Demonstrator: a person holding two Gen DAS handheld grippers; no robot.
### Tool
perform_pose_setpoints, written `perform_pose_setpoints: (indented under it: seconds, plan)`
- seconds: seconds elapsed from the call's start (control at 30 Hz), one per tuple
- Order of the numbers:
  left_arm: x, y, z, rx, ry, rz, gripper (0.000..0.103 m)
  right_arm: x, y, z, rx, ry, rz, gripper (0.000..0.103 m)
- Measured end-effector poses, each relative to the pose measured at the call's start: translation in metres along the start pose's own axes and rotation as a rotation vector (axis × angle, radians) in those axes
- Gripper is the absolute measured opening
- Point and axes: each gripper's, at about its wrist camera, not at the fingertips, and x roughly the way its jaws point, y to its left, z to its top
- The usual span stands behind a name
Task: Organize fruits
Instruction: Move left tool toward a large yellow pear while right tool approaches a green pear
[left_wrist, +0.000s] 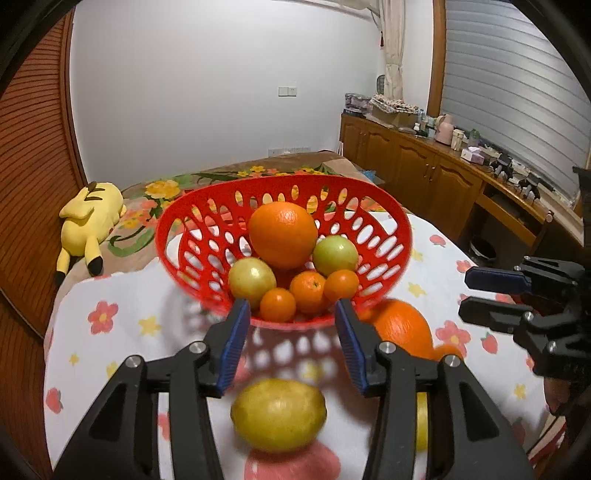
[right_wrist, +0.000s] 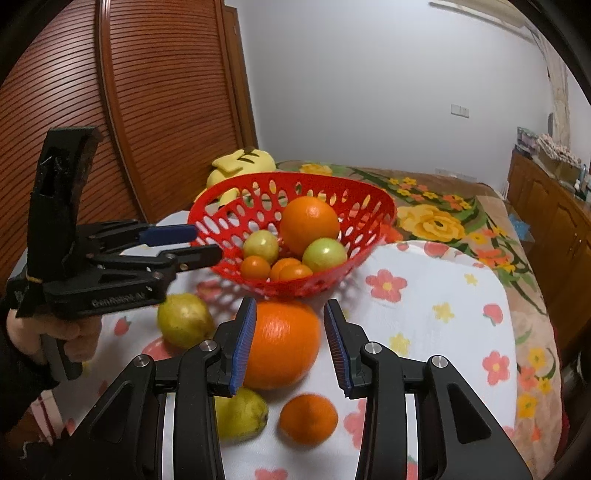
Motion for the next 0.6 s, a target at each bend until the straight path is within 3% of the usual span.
perform_pose_setpoints:
  seconds: [0.3,0.6]
  plan:
    - [-0.022,-0.004,-0.022,0.010,-0.015,-0.030,0.052,-0.017,0.003,-0.027,0.033,-0.011,0.015,0.041]
    - [-0.015,-0.004,-0.043,0.008,0.021,-0.046,0.057,-0.014,0.011,-0.050,0.056,0.009,0.040,0.043]
